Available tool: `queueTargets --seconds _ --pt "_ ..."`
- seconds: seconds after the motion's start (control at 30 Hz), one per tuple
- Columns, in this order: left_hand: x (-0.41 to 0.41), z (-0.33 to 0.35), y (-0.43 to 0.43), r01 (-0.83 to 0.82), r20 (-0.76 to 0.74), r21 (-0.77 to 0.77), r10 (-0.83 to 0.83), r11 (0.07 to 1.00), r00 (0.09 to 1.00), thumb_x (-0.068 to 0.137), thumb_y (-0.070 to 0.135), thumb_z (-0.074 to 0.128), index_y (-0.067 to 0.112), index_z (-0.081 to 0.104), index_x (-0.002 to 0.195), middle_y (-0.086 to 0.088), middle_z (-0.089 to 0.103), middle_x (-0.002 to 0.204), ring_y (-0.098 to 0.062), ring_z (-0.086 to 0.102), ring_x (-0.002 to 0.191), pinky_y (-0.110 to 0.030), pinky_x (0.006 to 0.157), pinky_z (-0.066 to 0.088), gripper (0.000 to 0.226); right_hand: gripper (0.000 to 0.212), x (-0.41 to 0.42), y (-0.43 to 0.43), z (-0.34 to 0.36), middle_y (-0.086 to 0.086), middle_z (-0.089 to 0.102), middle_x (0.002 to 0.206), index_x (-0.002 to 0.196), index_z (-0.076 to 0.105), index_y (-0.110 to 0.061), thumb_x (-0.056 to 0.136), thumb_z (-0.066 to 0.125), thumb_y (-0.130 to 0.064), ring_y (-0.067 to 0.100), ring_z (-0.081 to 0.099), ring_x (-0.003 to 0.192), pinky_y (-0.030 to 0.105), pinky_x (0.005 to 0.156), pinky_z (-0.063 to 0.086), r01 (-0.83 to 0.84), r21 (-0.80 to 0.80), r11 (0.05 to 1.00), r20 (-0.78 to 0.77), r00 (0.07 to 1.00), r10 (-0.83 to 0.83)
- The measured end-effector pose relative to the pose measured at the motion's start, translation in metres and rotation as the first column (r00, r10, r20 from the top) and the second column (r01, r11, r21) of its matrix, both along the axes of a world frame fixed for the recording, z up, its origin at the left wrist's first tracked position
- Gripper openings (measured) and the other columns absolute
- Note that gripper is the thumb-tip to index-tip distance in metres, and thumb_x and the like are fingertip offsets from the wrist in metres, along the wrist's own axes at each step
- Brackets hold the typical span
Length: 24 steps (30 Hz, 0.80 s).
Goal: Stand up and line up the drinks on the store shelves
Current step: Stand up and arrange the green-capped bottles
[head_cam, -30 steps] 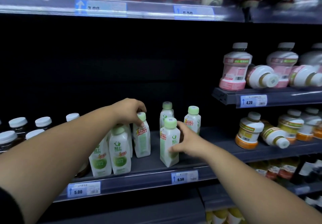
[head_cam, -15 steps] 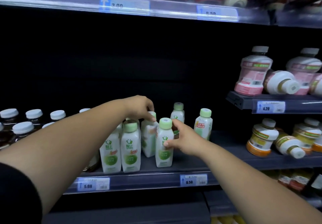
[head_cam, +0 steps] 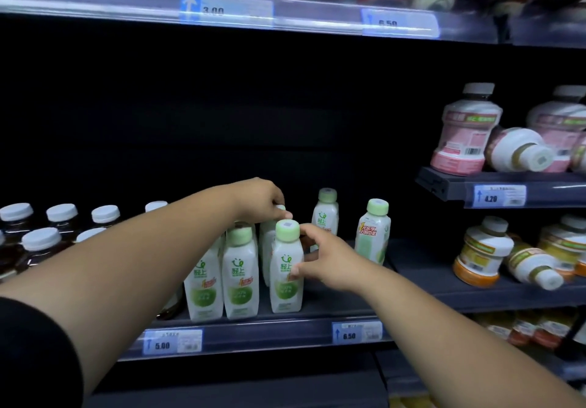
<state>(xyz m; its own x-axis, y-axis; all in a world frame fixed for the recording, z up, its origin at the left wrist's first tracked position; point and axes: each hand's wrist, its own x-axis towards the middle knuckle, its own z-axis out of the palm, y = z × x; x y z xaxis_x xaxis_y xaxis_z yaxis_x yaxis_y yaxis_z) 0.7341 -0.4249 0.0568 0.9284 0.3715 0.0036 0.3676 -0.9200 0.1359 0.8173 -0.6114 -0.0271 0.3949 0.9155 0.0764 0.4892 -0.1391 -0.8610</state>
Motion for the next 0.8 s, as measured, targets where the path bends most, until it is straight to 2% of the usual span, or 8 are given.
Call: queueTargets --seconds 0.1,0.2,0.4,0.5,0.57,0.7,0.8 --pt "-0.007 0.004 0.0 0.001 -0.028 -0.097 -0.004 0.995 1.0 0.095 0.046 0.058 0.03 0.068 0.12 0.01 0.066 0.118 -0.012 0.06 0.106 -0.038 0.097 0.049 0.031 0.062 -0.003 0.006 -0.002 -0.011 0.065 0.106 0.127 0.051 -0.038 0.083 0.077 -0.003 0.006 0.071 0.092 0.031 0.086 0.059 -0.009 0.012 1.0 0.008 1.0 0.009" --pt "-0.013 0.011 0.002 -0.003 -0.076 -0.116 -0.006 0.993 0.997 0.098 0.037 0.058 0.029 0.066 0.124 0.009 0.065 0.12 -0.012 0.059 0.107 -0.036 0.098 0.048 0.029 0.061 -0.006 0.012 -0.003 -0.006 0.064 0.11 0.127 0.049 -0.039 0.084 0.077 -0.006 0.008 0.07 0.095 0.032 0.087 0.059 -0.02 0.004 1.0 0.024 1.0 0.02" --pt "-0.009 0.014 0.001 -0.002 -0.139 -0.107 -0.013 0.994 0.99 0.099 0.037 0.055 0.028 0.059 0.136 0.009 0.058 0.136 -0.013 0.054 0.121 -0.038 0.108 0.041 0.038 0.063 -0.01 0.017 -0.005 -0.005 0.063 0.112 0.13 0.048 -0.039 0.082 0.079 -0.012 0.008 0.07 0.098 0.039 0.09 0.058 -0.038 -0.006 0.999 0.033 0.999 0.038" --pt "-0.003 0.013 -0.002 -0.007 -0.114 -0.11 -0.005 0.994 0.993 0.097 0.041 0.056 0.029 0.063 0.13 0.008 0.06 0.136 -0.014 0.055 0.121 -0.037 0.107 0.042 0.036 0.067 -0.004 0.009 -0.001 -0.01 0.06 0.115 0.134 0.049 -0.036 0.079 0.084 -0.02 0.011 0.068 0.101 0.037 0.092 0.057 -0.04 -0.021 0.999 0.06 0.997 0.041" --pt "0.0 0.015 -0.004 -0.015 -0.095 -0.105 0.005 0.994 0.995 0.096 0.046 0.056 0.027 0.066 0.125 0.007 0.063 0.13 -0.015 0.057 0.117 -0.034 0.103 0.044 0.036 0.063 0.008 0.0 0.008 -0.01 0.056 0.117 0.129 0.053 -0.036 0.077 0.086 -0.023 0.011 0.064 0.102 0.036 0.09 0.057 0.038 -0.002 0.999 0.091 0.995 -0.038" --pt "0.013 0.019 -0.013 0.015 -0.016 -0.056 -0.016 0.998 1.0 0.096 0.049 0.055 0.026 0.065 0.127 0.005 0.063 0.129 -0.015 0.057 0.117 -0.035 0.102 0.045 0.04 0.047 0.045 -0.021 0.026 -0.006 0.06 0.111 0.109 0.061 -0.036 0.076 0.086 -0.014 0.015 0.065 0.096 0.039 0.092 0.056 0.182 0.11 0.977 0.088 0.978 -0.192" --pt "0.033 0.02 -0.023 0.067 0.025 -0.035 -0.067 0.997 0.997 0.095 0.046 0.06 0.024 0.06 0.133 0.003 0.062 0.13 -0.016 0.057 0.117 -0.031 0.099 0.046 0.044 0.042 0.069 -0.036 0.039 -0.004 0.065 0.112 0.109 0.065 -0.031 0.077 0.085 -0.011 0.016 0.066 0.102 0.033 0.091 0.056 0.231 0.141 0.963 0.135 0.959 -0.25"
